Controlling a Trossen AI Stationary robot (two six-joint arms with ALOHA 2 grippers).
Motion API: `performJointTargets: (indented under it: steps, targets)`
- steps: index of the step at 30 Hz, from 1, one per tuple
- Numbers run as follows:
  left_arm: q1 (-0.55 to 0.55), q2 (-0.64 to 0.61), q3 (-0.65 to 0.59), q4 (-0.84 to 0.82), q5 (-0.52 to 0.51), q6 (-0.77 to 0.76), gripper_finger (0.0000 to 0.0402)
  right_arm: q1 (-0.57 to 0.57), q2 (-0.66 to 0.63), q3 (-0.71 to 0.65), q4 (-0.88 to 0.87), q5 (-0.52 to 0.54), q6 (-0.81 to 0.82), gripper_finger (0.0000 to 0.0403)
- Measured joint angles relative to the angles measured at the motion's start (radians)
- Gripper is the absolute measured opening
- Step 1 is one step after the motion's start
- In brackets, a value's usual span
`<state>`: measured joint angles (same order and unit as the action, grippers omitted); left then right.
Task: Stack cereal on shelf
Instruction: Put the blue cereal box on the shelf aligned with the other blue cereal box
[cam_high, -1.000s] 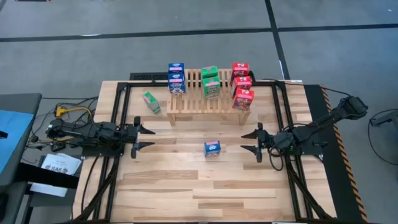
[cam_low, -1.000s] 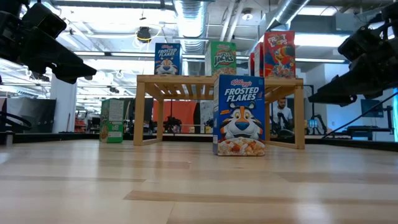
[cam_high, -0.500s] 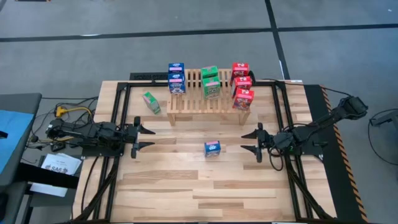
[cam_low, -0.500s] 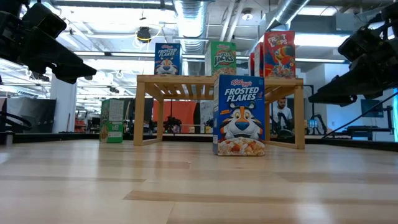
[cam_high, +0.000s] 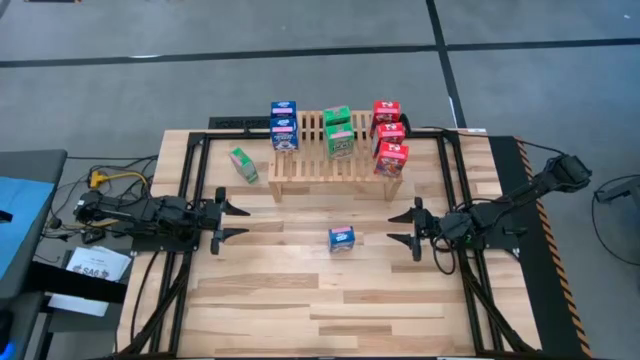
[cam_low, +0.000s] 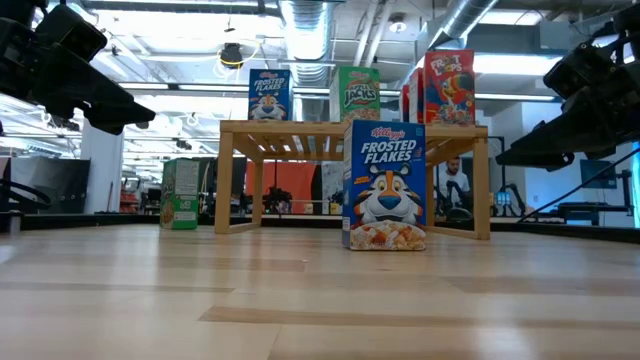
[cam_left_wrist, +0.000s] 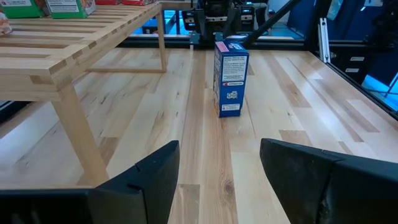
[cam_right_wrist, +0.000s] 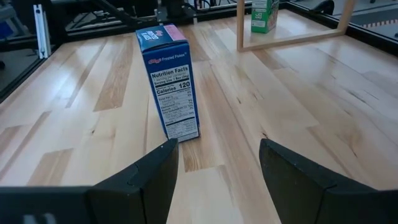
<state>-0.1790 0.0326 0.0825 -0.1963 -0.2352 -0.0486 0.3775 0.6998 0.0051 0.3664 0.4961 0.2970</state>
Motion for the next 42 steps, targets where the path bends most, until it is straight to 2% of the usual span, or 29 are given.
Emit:
performJointTargets:
  steps: [16, 25, 42]
  targets:
    - [0.0, 0.0, -0.004, 0.049, -0.007, 0.011, 0.0214, 0.0, 0.0, -0.001, 0.0, 0.0, 0.0, 0.025]
    - [0.0, 0.0, -0.004, 0.186, -0.067, 0.052, 0.0214, 0.0, 0.0, -0.001, 0.0, 0.0, 0.0, 0.025]
    - [0.0, 0.024, 0.0, 0.501, -0.058, 0.288, 0.0214, 0.0, 0.0, -0.001, 0.0, 0.0, 0.0, 0.025]
